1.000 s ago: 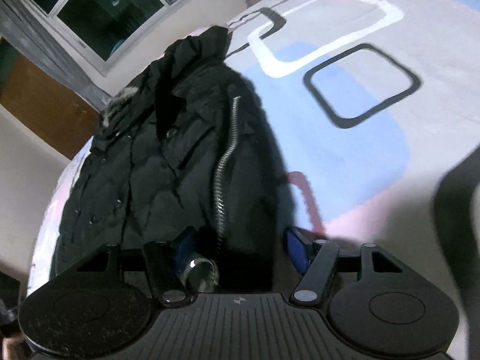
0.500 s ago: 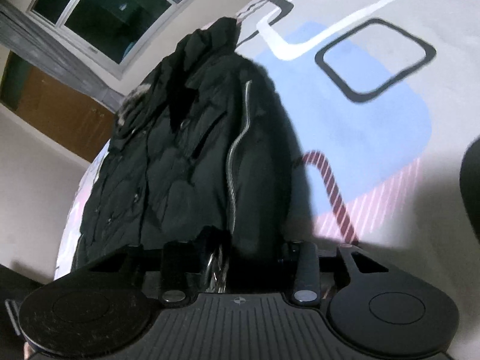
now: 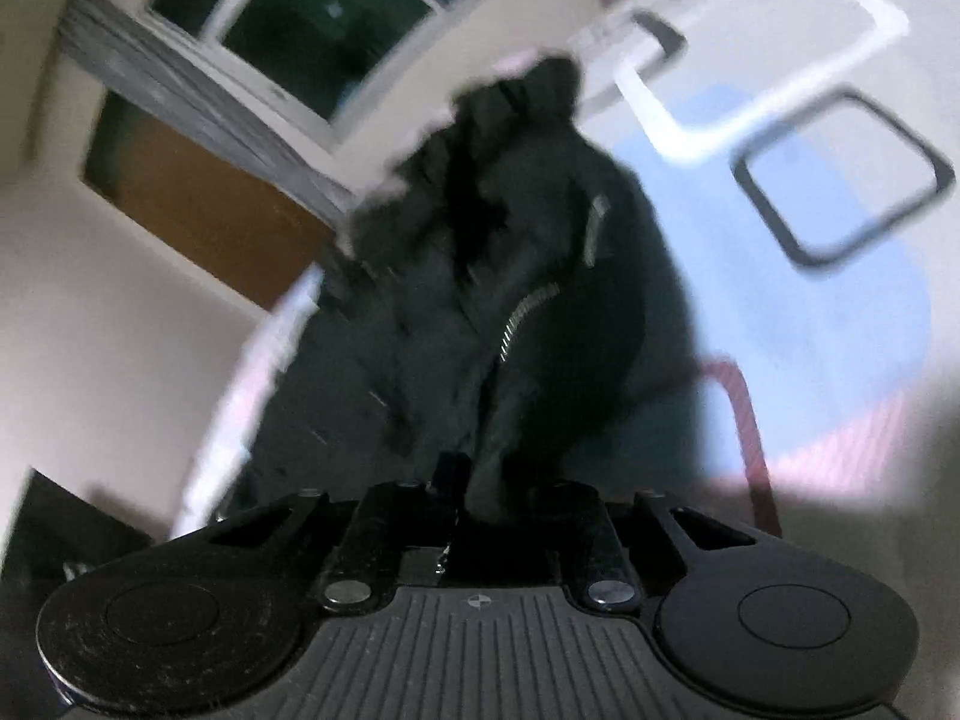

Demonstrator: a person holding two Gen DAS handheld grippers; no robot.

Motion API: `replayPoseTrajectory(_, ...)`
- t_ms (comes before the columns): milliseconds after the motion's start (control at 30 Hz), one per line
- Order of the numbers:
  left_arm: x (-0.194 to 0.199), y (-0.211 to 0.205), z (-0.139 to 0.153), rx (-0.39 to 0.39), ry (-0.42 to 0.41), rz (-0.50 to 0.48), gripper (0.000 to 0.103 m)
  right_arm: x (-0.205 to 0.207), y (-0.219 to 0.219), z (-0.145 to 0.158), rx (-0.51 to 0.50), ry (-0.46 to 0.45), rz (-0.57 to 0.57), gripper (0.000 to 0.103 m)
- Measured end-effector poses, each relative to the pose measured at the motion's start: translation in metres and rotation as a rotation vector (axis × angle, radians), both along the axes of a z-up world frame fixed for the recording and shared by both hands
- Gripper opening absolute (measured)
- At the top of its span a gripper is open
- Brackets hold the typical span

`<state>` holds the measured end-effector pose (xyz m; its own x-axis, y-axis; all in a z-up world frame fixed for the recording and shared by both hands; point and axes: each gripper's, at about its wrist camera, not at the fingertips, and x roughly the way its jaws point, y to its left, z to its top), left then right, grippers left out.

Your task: Fold large clothes

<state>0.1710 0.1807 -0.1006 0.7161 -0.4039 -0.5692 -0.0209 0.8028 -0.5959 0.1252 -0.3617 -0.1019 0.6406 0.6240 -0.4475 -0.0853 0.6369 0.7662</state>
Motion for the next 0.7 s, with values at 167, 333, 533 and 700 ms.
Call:
replayPoseTrajectory(167, 0.018, 0.007, 0.032, -0.081, -0.103, 0.043, 0.012, 0.026, -0.002, 0.044, 0.044, -0.086, -0.044, 0.015)
replayPoseTrajectory(333, 0.069, 0.004, 0.07, -0.096, -0.181, 0.064, 0.012, 0.088, -0.009, 0.081, 0.133, -0.121, -0.093, 0.015)
replayPoseTrajectory(533, 0.155, -0.004, 0.092, -0.064, -0.19, 0.082, 0.012, 0.19, -0.015, 0.104, 0.176, -0.061, -0.133, 0.015)
replayPoseTrajectory(700, 0.24, -0.004, 0.082, -0.042, -0.143, 0.084, 0.012, 0.28, -0.021, 0.085, 0.206, 0.027, -0.162, 0.015)
